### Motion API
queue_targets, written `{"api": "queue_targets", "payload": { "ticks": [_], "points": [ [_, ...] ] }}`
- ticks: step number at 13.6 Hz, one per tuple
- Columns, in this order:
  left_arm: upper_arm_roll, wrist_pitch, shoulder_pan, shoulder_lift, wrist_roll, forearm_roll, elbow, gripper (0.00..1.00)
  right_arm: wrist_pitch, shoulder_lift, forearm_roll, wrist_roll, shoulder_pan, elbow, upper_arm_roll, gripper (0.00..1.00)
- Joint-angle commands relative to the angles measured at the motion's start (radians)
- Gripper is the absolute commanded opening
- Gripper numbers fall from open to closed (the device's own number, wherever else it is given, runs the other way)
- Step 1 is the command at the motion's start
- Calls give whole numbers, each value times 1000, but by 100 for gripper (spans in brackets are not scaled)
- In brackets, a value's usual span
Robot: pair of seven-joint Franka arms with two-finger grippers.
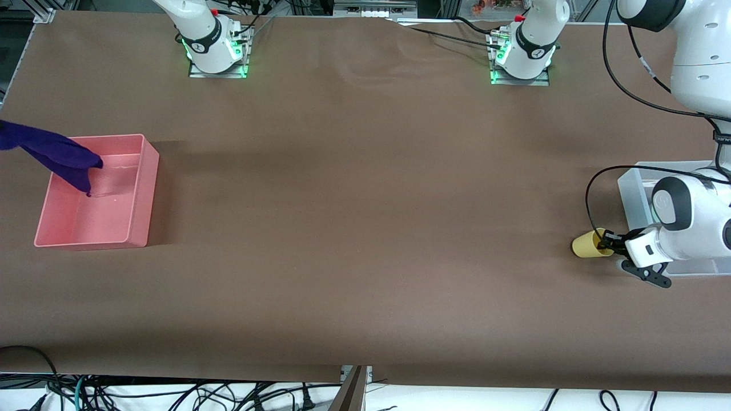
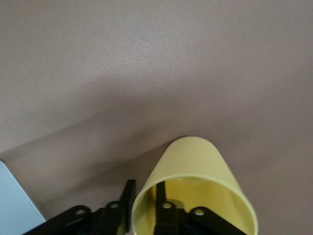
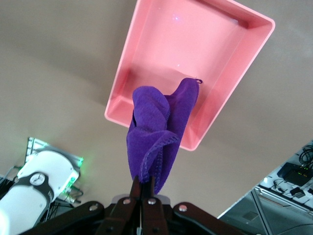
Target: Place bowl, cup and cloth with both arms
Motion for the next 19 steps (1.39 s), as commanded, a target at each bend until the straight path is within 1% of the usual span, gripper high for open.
{"api": "queue_targets", "payload": {
  "ticks": [1, 2, 3, 4, 5, 6, 7, 8, 9, 10, 11, 13, 14, 15, 16, 17, 19],
  "points": [
    [7, -43, -4, -62, -3, -30, -9, 0, 40, -7, 25, 60, 3, -59, -3, 82],
    [7, -93, -6, -86, -4, -30, 3, 0, 42, -8, 53, 60, 1, -61, -3, 100],
    [7, -179, -6, -108, -4, -28, 38, 0, 42, -14, 94, 62, 1, -58, -3, 100],
    [8, -280, -4, -119, -3, -23, 93, 0, 43, -19, 132, 68, 1, -50, 0, 100],
    [14, -383, 5, -125, 11, -14, 147, 0, 45, -25, 146, 124, 7, -39, 8, 100],
    [22, -466, 17, -140, 41, -10, 187, 0, 45, -26, 157, 232, 12, -24, 37, 100],
    [33, -511, 40, -157, 101, 19, 196, 0, 45, -31, 156, 335, 12, -12, 95, 100],
    [37, -516, 68, -180, 161, 64, 191, 0, 45, -43, 156, 394, 10, -4, 146, 100],
    [37, -514, 109, -185, 214, 107, 189, 0, 55, -62, 156, 433, 12, -4, 196, 100],
    [37, -508, 147, -182, 245, 122, 183, 0, 84, -74, 154, 451, 12, -4, 236, 100],
    [37, -476, 184, -176, 258, 139, 157, 0, 107, -98, 156, 456, 12, -2, 264, 100],
    [36, -294, 242, -176, 308, 168, 35, 0, 184, -134, 157, 451, 12, -7, 274, 100],
    [34, -196, 278, -174, 344, 168, -19, 0, 180, -135, 154, 442, 12, -10, 274, 100],
    [34, -116, 289, -168, 350, 168, -59, 0, 178, -149, 151, 439, 10, -27, 274, 100],
    [34, -64, 292, -157, 350, 167, -81, 0, 187, -151, 148, 422, 10, -47, 272, 100],
    [34, -39, 293, -143, 352, 165, -84, 0, 190, -151, 149, 433, 10, -48, 274, 100],
    [34, -32, 292, -139, 350, 161, -80, 0, 175, -160, 153, 485, 10, -56, 275, 100]
  ]
}}
